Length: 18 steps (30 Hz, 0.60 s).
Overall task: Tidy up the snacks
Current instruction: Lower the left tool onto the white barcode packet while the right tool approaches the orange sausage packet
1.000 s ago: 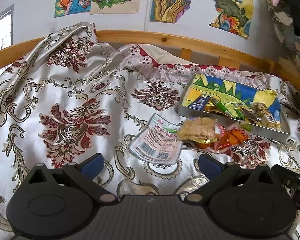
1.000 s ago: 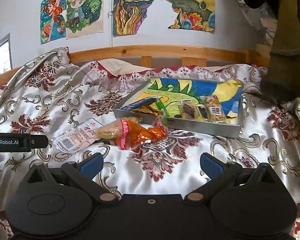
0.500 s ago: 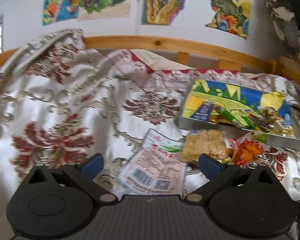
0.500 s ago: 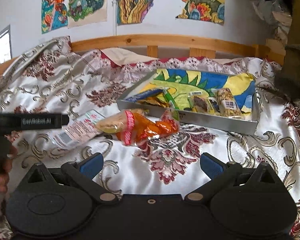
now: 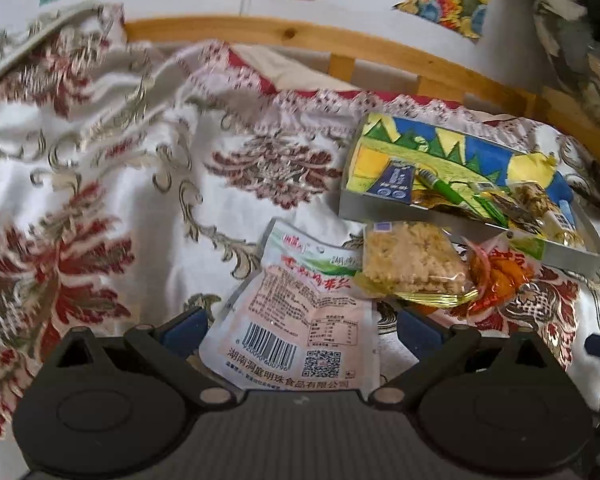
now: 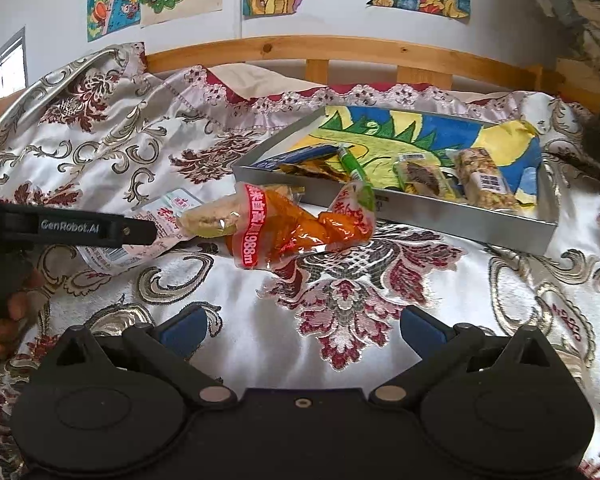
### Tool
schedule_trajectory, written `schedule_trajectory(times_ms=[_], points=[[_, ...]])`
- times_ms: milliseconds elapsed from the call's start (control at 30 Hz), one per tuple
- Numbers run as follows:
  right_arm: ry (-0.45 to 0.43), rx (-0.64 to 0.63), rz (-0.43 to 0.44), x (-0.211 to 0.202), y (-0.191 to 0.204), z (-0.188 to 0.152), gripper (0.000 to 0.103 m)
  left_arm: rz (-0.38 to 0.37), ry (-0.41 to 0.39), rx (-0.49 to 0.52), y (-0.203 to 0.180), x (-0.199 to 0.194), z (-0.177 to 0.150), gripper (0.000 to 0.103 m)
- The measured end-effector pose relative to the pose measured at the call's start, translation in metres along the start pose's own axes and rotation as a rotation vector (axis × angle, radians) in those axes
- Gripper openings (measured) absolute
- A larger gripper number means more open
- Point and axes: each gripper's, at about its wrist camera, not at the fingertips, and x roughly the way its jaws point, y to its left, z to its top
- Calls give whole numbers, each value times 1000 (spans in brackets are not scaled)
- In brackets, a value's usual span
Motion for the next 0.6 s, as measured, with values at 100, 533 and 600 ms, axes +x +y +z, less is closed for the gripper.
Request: schedule_trajectory(times_ms=[100,533,600], points=[[-3,-21,12,7,0,1,102,-12,2,3,0,4,2,103],[-13,-88,42,56,-22,43,102,2,75,112,-15,31,0,102],[-2,-117,63,66,-20,49,102,-3,78,95,-12,34,0,102]])
